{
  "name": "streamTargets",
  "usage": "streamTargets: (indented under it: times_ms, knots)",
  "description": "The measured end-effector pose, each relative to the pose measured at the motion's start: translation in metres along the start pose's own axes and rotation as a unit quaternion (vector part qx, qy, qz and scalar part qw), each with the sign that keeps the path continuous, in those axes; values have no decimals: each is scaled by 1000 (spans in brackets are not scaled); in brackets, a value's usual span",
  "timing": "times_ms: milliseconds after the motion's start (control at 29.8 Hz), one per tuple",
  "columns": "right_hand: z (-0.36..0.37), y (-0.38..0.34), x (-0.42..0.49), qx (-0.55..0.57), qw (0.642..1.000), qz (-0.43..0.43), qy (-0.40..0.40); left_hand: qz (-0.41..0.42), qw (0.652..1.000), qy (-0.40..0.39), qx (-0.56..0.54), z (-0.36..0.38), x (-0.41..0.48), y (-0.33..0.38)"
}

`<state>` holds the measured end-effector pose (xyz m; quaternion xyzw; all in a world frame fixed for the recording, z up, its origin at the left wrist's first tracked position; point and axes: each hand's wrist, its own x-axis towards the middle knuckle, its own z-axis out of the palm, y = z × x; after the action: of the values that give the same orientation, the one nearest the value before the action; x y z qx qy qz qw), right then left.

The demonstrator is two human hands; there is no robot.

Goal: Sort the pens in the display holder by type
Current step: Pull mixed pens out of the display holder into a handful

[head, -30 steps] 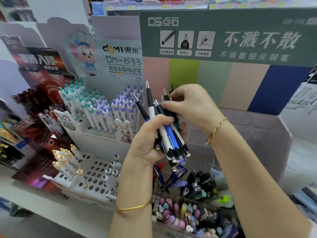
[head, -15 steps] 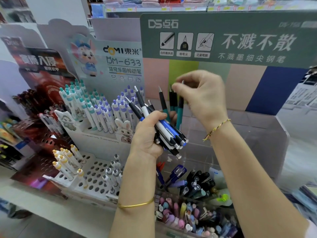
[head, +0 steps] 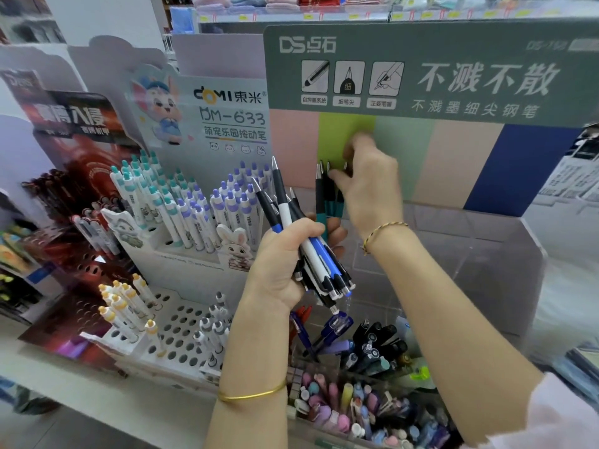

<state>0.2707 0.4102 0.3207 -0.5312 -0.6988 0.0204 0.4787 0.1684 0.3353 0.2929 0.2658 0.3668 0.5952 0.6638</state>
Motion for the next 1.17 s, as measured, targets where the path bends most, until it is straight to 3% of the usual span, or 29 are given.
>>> streamTargets:
  times_ms: [235,369,537,604,705,839,906,1040,1174]
  knots:
    - [-1,0,-11,-14,1000,8,-9,-18,999,-33,2,-6,0,3]
    - [-15,-4,-15,108,994,26,22,-20,998,-50,-19,-7,2,3]
    - [-29,-15,-22,177,968,79,-157,-16,996,-78,-30,-3,4,1]
    - [-29,-12,-18,187,972,79,-117,-16,997,-61,-33,-2,5,0]
    - [-34,-8,-7,204,975,81,20,-21,999,-22,-37,-5,9,-3]
    - [-38,-13,2,225,962,67,143,-43,991,-64,-108,-7,13,-8]
    - [-37,-11,3,193,968,46,156,-42,988,-91,-119,-8,14,-9]
    - [-24,1,-2,47,997,65,22,-56,973,-178,-137,-17,15,-11]
    - [-16,0,-10,-148,982,93,-65,-70,959,-228,-155,-21,17,-13]
